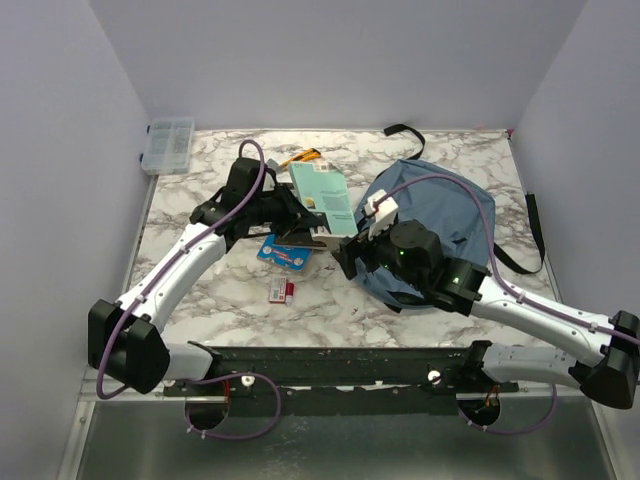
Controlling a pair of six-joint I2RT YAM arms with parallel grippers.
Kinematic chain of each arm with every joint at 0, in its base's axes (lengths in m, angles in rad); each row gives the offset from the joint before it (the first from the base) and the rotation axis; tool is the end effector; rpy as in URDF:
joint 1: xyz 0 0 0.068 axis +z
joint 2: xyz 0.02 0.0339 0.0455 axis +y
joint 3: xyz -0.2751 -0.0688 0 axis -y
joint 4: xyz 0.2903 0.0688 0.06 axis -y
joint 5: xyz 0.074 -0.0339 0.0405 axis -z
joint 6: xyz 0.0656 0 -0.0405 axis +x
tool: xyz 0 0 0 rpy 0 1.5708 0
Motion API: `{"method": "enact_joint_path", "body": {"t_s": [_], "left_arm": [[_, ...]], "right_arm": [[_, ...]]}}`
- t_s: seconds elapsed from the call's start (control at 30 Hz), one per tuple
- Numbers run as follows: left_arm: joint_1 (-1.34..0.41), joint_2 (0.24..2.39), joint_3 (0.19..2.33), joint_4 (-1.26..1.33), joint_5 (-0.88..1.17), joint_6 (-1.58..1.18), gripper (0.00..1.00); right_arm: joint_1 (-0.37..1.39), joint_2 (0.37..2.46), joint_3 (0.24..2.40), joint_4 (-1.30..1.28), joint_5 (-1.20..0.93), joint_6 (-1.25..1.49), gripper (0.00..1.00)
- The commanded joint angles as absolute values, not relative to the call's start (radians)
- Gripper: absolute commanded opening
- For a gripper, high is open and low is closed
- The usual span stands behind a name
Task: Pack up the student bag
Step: Pick up the book from the center of the board.
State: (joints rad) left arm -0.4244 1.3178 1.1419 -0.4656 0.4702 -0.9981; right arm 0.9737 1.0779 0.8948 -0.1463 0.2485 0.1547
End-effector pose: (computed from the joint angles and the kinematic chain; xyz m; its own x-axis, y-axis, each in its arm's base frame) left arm 0.3100 -0.1727 0.3088 -0.8820 -0.4236 -0.2063 -0.0801 0.5663 -0.8203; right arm 0.1912 0.2526 0.3175 -0.2830 -0.1507 -0.9472 -0.6347 0.7698 0.0672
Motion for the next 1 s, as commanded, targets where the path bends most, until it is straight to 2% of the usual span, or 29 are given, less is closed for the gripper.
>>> {"method": "enact_joint_path", "body": {"t_s": [0.0, 0.13, 0.37, 0.57, 0.63, 0.77, 0.83, 0.87, 0.9, 0.97], "left_arm": [[-0.445, 1.309, 1.189, -0.464, 0.547, -1.068, 0.00], [-0.446, 1.331, 1.208, -0.523, 0.591, -1.092, 0.00], [-0.446, 1.340, 1.195, -0.556, 0.689, -1.149, 0.00], [-0.447, 1.347, 1.204, -0.556, 0.685, -1.168, 0.00], [-0.448, 1.347, 1.218, -0.557, 0.676, -1.169, 0.00], [-0.450, 1.349, 1.224, -0.529, 0.691, -1.179, 0.00], [-0.454, 1.365, 1.226, -0.468, 0.766, -1.190, 0.00], [-0.454, 1.377, 1.232, -0.457, 0.797, -1.191, 0.00], [-0.455, 1.385, 1.241, -0.439, 0.828, -1.186, 0.00], [-0.457, 1.391, 1.257, -0.411, 0.856, -1.145, 0.00]], "right_arm": [[1.065, 1.136, 0.909, -0.045, 0.347, 0.024, 1.00], [1.143, 1.211, 0.905, 0.024, 0.399, -0.068, 1.00], [1.215, 1.386, 0.934, 0.137, 0.752, -0.144, 1.00], [1.215, 1.438, 0.879, 0.256, 0.817, -0.186, 0.88], [1.215, 1.440, 0.847, 0.327, 0.849, -0.191, 0.79], [1.216, 1.444, 0.795, 0.437, 0.898, -0.205, 0.55], [1.215, 1.450, 0.791, 0.468, 0.943, -0.208, 0.33], [1.215, 1.449, 0.792, 0.469, 0.958, -0.197, 0.15], [1.215, 1.442, 0.794, 0.459, 0.964, -0.179, 0.03], [1.215, 1.417, 0.780, 0.441, 0.960, -0.147, 0.01]]}}
